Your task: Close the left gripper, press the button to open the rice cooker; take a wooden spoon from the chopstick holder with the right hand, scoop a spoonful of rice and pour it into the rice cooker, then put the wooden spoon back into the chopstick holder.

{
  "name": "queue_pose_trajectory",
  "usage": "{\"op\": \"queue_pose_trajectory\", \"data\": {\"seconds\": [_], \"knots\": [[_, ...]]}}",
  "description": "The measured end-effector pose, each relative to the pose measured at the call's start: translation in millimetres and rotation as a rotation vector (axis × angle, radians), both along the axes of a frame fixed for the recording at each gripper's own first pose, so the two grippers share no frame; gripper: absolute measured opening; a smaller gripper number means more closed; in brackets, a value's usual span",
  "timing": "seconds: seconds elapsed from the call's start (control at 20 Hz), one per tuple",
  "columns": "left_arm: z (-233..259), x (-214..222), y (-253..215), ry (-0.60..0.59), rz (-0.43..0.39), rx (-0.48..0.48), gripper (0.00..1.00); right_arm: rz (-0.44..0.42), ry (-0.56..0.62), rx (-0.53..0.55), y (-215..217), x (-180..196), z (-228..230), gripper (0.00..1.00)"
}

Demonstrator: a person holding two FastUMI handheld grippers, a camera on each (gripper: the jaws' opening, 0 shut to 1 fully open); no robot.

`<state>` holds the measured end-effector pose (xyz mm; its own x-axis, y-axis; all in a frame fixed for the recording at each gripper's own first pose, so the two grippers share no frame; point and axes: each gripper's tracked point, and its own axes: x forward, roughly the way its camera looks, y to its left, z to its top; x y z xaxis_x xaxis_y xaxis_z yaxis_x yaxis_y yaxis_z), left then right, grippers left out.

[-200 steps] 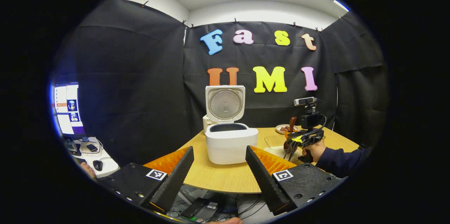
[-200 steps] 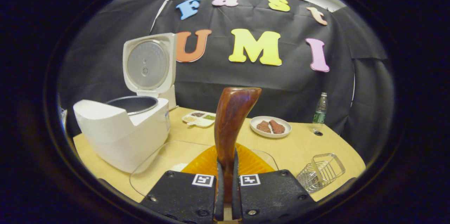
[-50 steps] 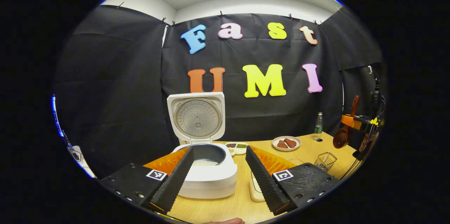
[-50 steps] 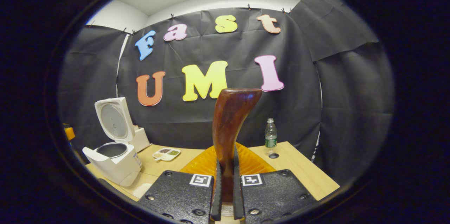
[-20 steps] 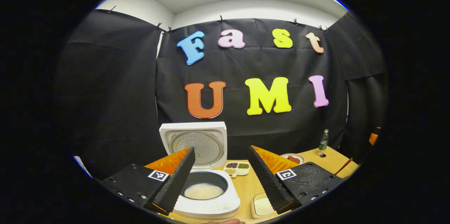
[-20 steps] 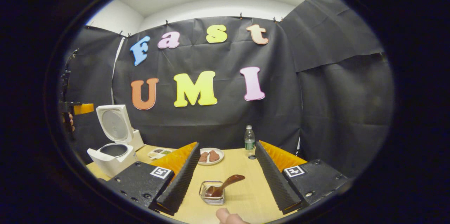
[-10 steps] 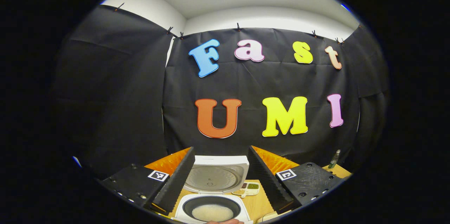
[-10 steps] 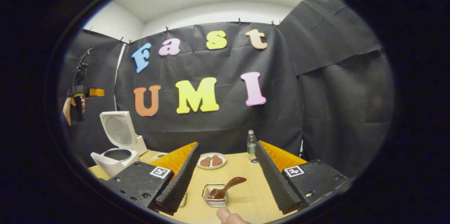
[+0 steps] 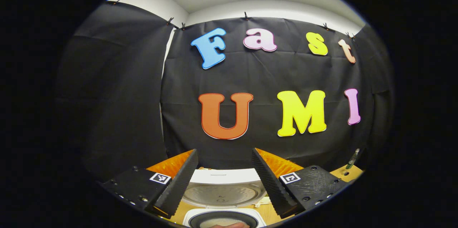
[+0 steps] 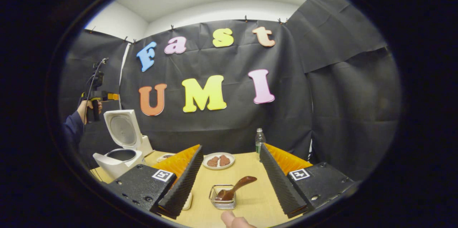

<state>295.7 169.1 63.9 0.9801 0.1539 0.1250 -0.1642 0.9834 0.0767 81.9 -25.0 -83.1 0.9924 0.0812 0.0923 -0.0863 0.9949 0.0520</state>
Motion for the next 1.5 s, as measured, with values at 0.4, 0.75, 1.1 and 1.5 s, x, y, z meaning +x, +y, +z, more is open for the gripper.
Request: {"op": "queue_pose_trajectory", "data": {"seconds": [0.4, 0.75, 1.1, 1.5], "knots": [[-48.1, 53.2, 19.0, 0.143, 0.033, -0.018, 0.96, -0.054, -0.023, -0.033, -1.3, -13.0, 2.7, 1.00], [-59.4, 44.9, 20.2, 0.235, 0.044, -0.059, 0.99, -0.043, -0.042, -0.051, 14.0, -29.1, 8.9, 1.00], [-73.3, -10.7, 10.1, 0.258, 0.037, -0.051, 0.99, 0.006, -0.039, -0.052, 38.6, -47.3, 6.4, 1.00], [-113.4, -62.3, -11.9, 0.330, -0.006, -0.067, 0.98, 0.047, -0.042, -0.053, 56.6, -77.5, 1.3, 0.99]]}}
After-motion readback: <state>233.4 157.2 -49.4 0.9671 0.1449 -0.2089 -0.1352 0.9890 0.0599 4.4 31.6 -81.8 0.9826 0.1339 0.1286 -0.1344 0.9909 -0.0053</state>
